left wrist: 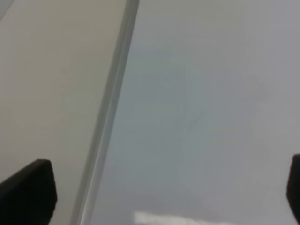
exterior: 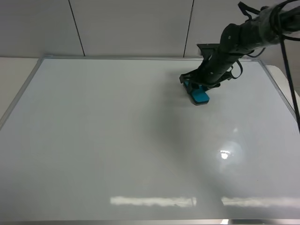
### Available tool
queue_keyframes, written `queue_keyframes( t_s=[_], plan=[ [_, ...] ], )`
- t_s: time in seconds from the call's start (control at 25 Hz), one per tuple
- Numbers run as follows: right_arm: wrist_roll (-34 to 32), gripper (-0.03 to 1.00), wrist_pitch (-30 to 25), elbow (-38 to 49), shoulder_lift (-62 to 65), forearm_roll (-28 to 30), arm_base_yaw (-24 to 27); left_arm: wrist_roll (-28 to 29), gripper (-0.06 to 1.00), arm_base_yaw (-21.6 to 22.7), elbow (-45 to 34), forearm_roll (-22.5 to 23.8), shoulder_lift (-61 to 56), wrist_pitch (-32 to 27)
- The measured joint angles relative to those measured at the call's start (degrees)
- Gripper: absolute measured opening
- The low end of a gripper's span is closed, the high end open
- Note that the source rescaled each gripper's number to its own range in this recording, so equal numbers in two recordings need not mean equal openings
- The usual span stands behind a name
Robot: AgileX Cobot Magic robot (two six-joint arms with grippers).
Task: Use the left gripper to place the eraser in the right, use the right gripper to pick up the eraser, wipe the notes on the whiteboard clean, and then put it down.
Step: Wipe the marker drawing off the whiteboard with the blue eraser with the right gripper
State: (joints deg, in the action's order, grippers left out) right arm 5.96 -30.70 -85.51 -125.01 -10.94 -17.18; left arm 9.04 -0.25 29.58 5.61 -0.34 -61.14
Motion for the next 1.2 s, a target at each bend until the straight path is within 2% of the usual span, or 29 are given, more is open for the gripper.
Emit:
queue_keyframes(
  t_s=[0.16, 0.24, 0.48, 0.92, 1.2],
  plan=[
    [-1.9, 0.01, -5.4, -11.7, -6.0, 1.1, -2.6, 0.0, 1.0, 0.0, 0.0, 0.0, 0.0, 0.0],
    [-2.8, 0.01, -6.8, -13.9, -7.3, 2.5, -2.8, 0.0, 1.0, 0.0, 0.0, 0.0, 0.0, 0.0],
    [-6.5, 0.01, -8.2, -14.8, -7.7, 8.5, -1.6, 0.0, 1.0, 0.0, 0.0, 0.0, 0.0, 0.0],
    [-6.7, 0.01, -10.5, -15.2, -7.5, 9.2, 8.7, 0.0, 1.0, 0.0, 0.0, 0.0, 0.0, 0.0],
    [-3.3, 0.01, -10.5, -15.2, -7.4, 9.5, 8.0, 0.0, 1.0, 0.0, 0.0, 0.0, 0.0, 0.0]
  ],
)
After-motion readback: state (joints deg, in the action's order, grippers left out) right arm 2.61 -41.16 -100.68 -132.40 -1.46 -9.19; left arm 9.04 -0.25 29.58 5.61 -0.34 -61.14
